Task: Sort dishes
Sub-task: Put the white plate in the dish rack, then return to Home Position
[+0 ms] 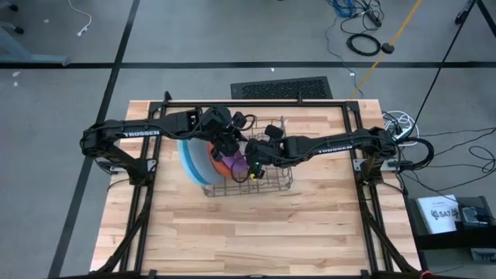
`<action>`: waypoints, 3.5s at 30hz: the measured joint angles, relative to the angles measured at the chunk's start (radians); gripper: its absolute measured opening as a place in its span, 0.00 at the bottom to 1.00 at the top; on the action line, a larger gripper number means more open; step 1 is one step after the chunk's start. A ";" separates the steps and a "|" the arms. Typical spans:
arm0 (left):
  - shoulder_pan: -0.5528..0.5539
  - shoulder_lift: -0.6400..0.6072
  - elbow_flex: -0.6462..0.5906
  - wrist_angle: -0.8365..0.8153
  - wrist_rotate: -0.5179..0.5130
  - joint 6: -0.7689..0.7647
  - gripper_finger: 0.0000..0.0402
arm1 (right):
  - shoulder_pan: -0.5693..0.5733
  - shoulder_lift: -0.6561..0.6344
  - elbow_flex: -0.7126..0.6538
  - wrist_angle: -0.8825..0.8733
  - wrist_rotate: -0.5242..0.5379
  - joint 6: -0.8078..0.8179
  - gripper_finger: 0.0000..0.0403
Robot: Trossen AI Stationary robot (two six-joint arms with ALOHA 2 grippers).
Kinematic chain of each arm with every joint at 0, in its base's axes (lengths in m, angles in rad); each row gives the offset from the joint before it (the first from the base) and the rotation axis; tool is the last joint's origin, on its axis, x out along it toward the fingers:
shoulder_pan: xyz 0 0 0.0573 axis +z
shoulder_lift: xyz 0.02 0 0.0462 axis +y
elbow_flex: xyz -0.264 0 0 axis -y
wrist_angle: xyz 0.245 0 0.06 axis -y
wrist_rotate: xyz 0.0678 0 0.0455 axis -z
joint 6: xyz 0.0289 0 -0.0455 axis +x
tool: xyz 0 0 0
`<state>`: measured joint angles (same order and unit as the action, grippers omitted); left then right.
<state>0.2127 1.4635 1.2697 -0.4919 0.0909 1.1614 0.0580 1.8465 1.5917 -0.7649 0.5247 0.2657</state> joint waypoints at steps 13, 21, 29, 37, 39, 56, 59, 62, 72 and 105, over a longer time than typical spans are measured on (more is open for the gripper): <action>0.001 0.000 0.000 0.038 0.010 -0.041 0.26 | -0.017 0.003 0.000 0.030 -0.038 -0.048 0.00; 0.002 0.008 0.000 0.041 0.011 -0.052 0.28 | -0.022 0.017 0.000 0.033 -0.039 -0.052 0.00; 0.002 0.057 0.000 0.028 0.009 -0.079 0.28 | -0.024 0.070 -0.002 0.032 -0.051 -0.056 0.00; 0.001 0.072 0.000 0.066 -0.043 -0.075 0.28 | -0.025 0.071 -0.004 0.022 -0.020 -0.053 0.00; 0.001 0.068 0.000 0.066 -0.045 -0.071 0.28 | -0.025 0.071 -0.003 0.023 -0.019 -0.053 0.00; 0.002 0.063 0.002 0.021 -0.118 -0.199 0.34 | -0.026 0.071 0.000 0.031 -0.024 -0.039 0.00; 0.002 0.063 0.002 0.019 -0.121 -0.221 0.41 | -0.026 0.071 0.000 0.031 -0.026 -0.039 0.00; 0.001 0.063 0.003 0.018 -0.136 -0.221 0.48 | -0.026 0.071 0.000 0.031 -0.026 -0.038 0.00; -0.032 0.046 0.004 -0.087 -0.262 -0.229 0.56 | -0.025 0.071 0.000 0.030 -0.026 -0.040 0.00; -0.229 -0.310 0.002 0.024 -0.675 -0.412 0.56 | -0.002 0.038 0.000 0.058 0.056 -0.058 0.00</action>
<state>-0.0162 1.1531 1.2713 -0.4678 -0.5839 0.7497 0.0561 1.8846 1.5921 -0.7071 0.5803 0.2073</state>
